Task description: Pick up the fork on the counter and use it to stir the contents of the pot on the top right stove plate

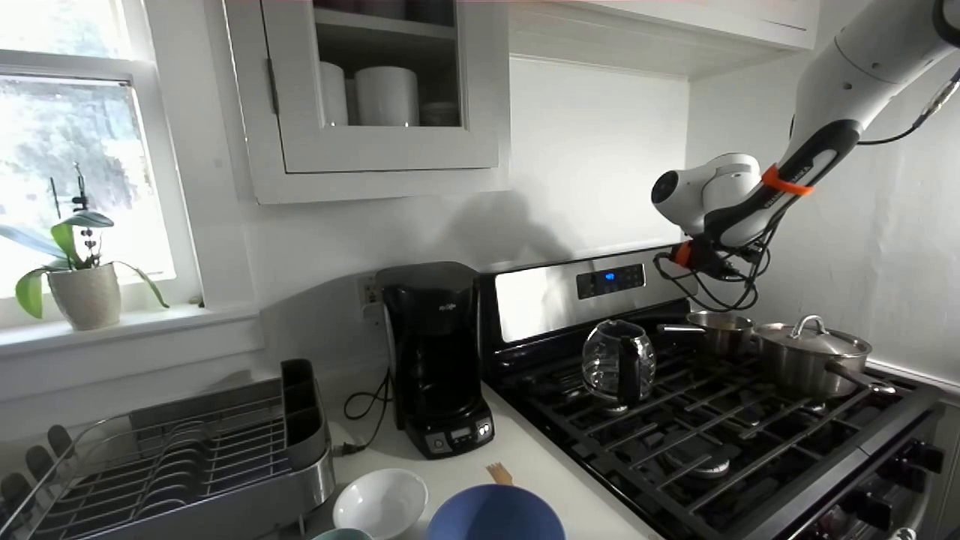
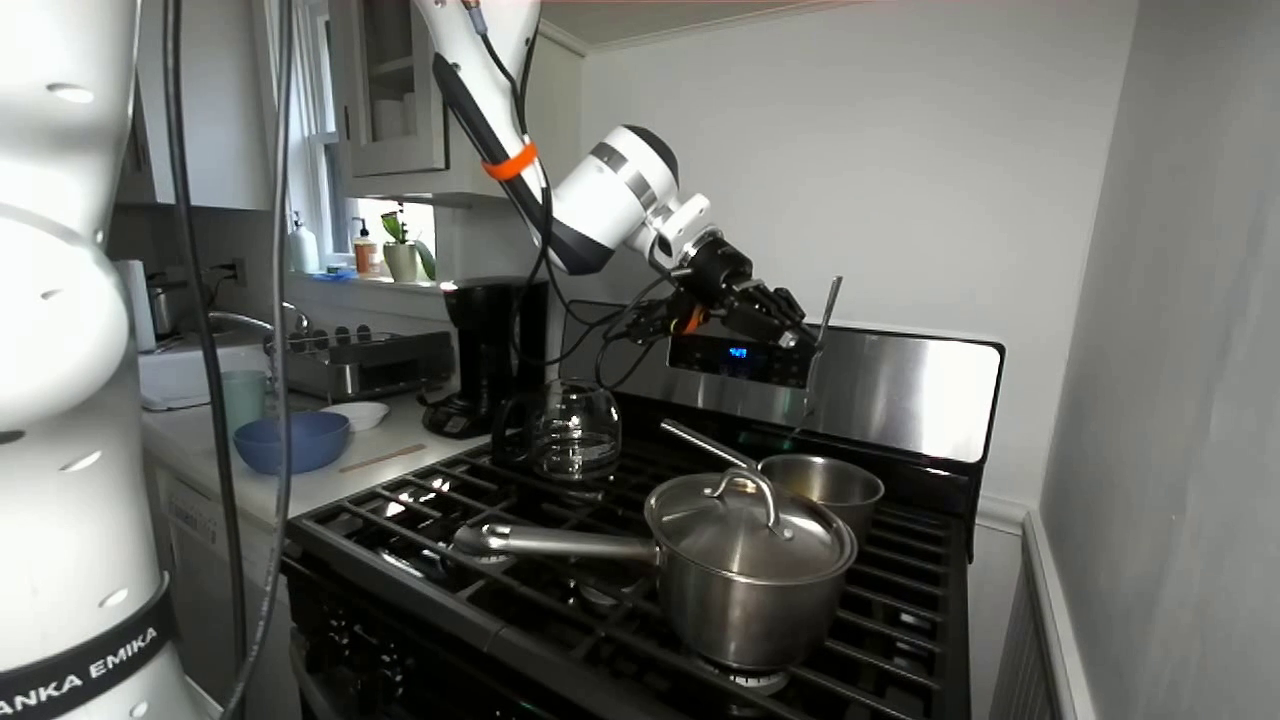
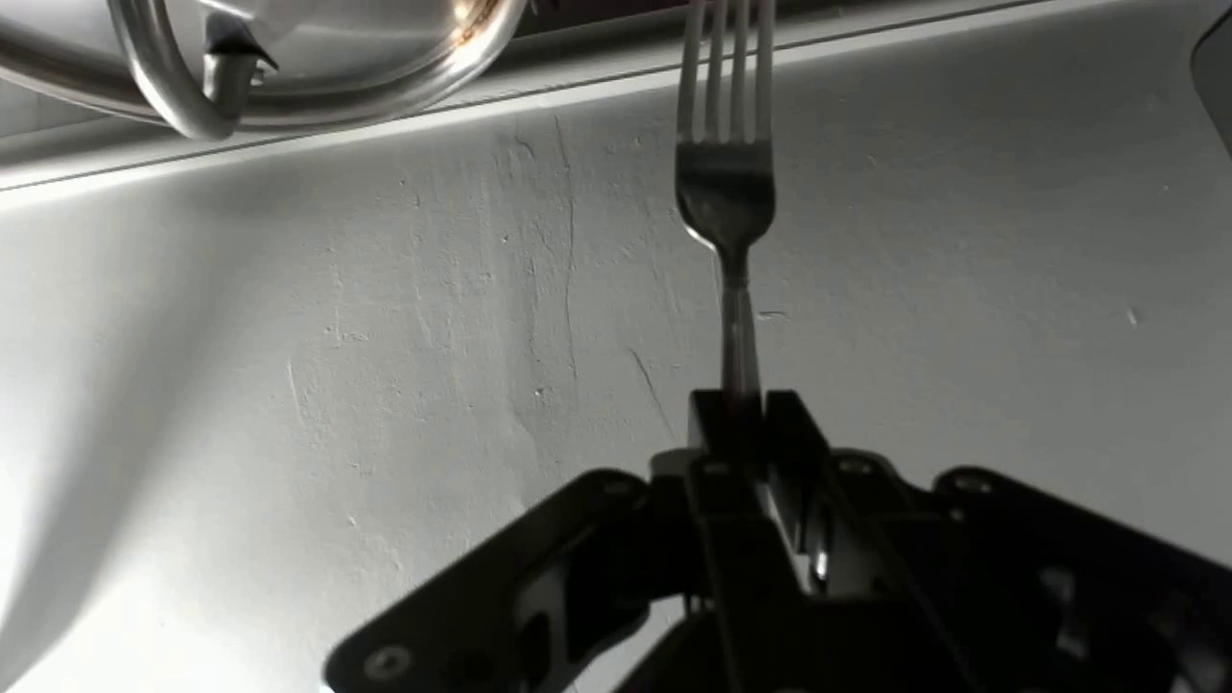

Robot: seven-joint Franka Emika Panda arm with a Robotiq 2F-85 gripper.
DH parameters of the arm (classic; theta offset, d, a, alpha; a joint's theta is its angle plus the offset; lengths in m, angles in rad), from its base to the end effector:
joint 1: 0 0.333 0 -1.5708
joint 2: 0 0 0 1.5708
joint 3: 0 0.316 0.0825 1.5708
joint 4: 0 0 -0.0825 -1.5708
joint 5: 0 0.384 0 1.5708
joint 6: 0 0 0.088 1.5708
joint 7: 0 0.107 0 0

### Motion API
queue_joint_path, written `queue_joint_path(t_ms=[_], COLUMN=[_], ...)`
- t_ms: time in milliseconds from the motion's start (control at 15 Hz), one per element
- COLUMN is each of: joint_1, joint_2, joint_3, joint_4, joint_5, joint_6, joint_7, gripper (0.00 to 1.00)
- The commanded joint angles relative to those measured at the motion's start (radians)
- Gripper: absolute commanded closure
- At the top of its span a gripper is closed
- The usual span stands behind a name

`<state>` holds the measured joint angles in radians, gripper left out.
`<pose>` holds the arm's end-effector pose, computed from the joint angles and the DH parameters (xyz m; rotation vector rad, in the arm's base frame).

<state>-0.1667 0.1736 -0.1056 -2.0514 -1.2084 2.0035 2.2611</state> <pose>0.5408 -0.2079 0.3705 1.3577 -1.7850 0.9429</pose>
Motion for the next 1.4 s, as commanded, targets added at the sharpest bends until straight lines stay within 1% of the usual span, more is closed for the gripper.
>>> queue_joint_path(t_ms=[0, 200, 467, 800, 1000, 1333], joint_1=[0.027, 0.036, 0.033, 0.017, 0.004, -0.009], joint_2=[0.092, 0.16, 0.237, 0.293, 0.295, 0.291], joint_3=[-0.007, -0.007, -0.012, -0.014, -0.011, -0.026], joint_4=[0.066, 0.118, 0.192, 0.263, 0.285, 0.333], joint_5=[-0.014, -0.005, 0.017, 0.044, 0.082, 0.167], joint_6=[-0.021, -0.016, -0.01, 0.011, 0.022, 0.015], joint_7=[0.031, 0.025, 0.001, -0.051, -0.138, -0.277], gripper=[0.96, 0.96, 0.96, 0.96, 0.96, 0.96])
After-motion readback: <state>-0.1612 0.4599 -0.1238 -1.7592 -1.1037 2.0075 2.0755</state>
